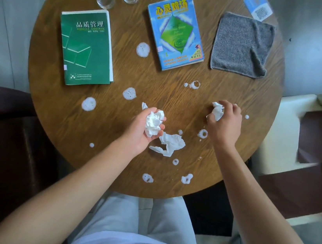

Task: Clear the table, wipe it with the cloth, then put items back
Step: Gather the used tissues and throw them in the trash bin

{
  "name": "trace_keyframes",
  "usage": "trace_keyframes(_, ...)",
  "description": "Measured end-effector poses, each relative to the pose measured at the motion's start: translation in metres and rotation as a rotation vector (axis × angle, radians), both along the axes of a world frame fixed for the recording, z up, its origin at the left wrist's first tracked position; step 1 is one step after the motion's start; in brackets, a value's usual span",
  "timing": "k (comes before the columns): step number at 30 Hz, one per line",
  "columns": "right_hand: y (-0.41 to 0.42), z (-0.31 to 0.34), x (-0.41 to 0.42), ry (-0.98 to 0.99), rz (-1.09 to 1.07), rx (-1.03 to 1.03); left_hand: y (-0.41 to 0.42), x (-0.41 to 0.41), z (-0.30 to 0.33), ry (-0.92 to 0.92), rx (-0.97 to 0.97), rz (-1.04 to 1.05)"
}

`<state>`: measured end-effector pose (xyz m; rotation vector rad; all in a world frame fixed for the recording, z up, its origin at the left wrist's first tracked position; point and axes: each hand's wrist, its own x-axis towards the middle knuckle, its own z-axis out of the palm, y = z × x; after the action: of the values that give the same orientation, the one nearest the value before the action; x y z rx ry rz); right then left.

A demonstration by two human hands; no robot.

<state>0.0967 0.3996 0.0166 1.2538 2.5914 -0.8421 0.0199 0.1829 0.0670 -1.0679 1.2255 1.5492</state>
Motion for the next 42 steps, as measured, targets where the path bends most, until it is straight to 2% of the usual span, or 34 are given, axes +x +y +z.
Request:
trace_keyframes(4,0.003,-0.009,0.003,-0.12,0.024,0.018,0.003,-0.001,0.002,0.011,-0.002,-0.02)
trace_keyframes(8,0.008,-0.009,0.005,-0.086,0.03,0.014,0.004,-0.004,0.002,0.016,0.001,-0.026)
trace_keyframes(12,0.001,0.009,0.004,0.037,0.028,-0.059,0.009,-0.005,0.008,-0.008,0.022,0.002)
trace_keyframes(16,-0.023,0.049,0.001,0.314,0.057,-0.209,0.019,-0.007,0.017,-0.001,0.083,-0.02)
trace_keyframes(20,-0.055,0.087,0.001,0.459,0.111,-0.34,0.025,-0.009,0.023,0.027,0.102,-0.058)
trace_keyframes(25,-0.087,0.089,0.004,0.503,0.239,-0.266,0.023,-0.007,0.024,0.105,0.19,-0.172)
trace_keyframes(28,-0.1,0.077,0.007,0.498,0.296,-0.132,0.023,-0.005,0.024,0.129,0.2,-0.187)
trace_keyframes(31,-0.102,0.069,0.008,0.479,0.331,-0.062,0.023,-0.005,0.02,0.076,0.166,-0.11)
trace_keyframes(34,-0.098,0.075,0.012,0.495,0.345,-0.108,0.022,-0.008,0.014,0.03,0.15,-0.072)
trace_keyframes(36,-0.093,0.08,0.016,0.497,0.281,-0.18,0.02,-0.01,0.012,0.025,0.17,-0.039)
trace_keyframes(39,-0.078,0.075,0.02,0.385,0.173,-0.234,0.014,-0.013,0.011,0.042,0.17,-0.002)
trace_keyframes(42,-0.063,0.062,0.028,0.176,0.213,-0.216,0.004,-0.012,0.009,0.058,0.166,-0.019)
